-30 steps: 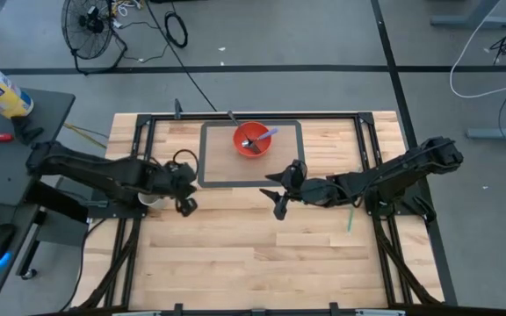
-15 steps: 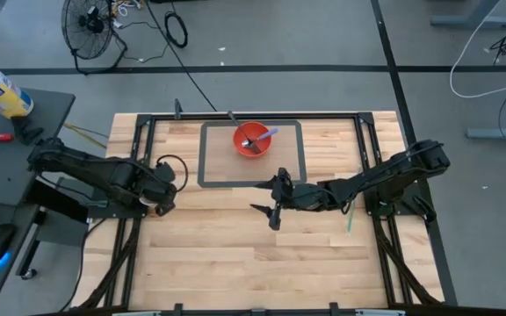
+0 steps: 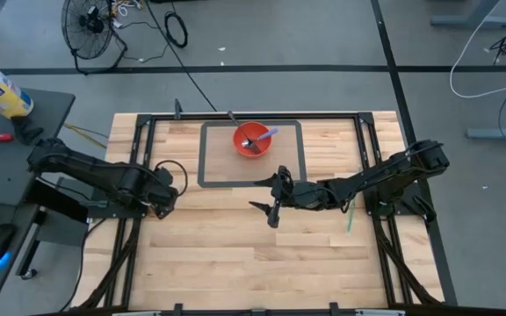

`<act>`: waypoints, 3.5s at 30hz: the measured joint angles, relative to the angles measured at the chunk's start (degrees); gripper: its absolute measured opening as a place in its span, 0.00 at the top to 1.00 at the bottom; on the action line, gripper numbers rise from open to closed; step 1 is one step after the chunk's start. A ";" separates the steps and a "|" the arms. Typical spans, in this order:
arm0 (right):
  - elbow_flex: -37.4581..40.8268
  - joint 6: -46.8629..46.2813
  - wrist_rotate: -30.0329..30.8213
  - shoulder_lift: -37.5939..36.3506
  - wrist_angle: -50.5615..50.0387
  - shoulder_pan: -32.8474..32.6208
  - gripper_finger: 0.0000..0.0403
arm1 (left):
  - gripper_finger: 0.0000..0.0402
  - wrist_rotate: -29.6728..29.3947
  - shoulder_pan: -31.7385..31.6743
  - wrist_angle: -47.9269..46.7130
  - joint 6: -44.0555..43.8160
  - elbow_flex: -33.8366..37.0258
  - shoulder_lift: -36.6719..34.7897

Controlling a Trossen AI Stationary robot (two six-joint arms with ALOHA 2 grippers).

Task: Pick & Place Utensil
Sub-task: Put the gray cup on the transparent mat to the top right of the orange bowl

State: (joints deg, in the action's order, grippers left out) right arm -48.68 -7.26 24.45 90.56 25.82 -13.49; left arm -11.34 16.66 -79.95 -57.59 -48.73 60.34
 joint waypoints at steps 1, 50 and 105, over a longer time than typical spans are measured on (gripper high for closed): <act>0.00 0.00 0.02 0.00 0.01 0.02 0.25 | 0.45 -0.06 -0.06 0.24 -0.27 0.48 0.00; 0.04 -0.21 0.07 0.00 0.35 1.07 0.25 | 0.94 -0.97 0.93 21.42 22.34 5.53 0.02; 0.06 6.64 -0.88 0.02 0.37 1.20 0.25 | 0.37 -13.24 39.91 8.42 -66.42 -6.80 26.08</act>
State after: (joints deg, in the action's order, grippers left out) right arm -48.62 -0.62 23.57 90.59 26.20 -12.29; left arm -24.58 56.57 -71.53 -124.01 -55.53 86.41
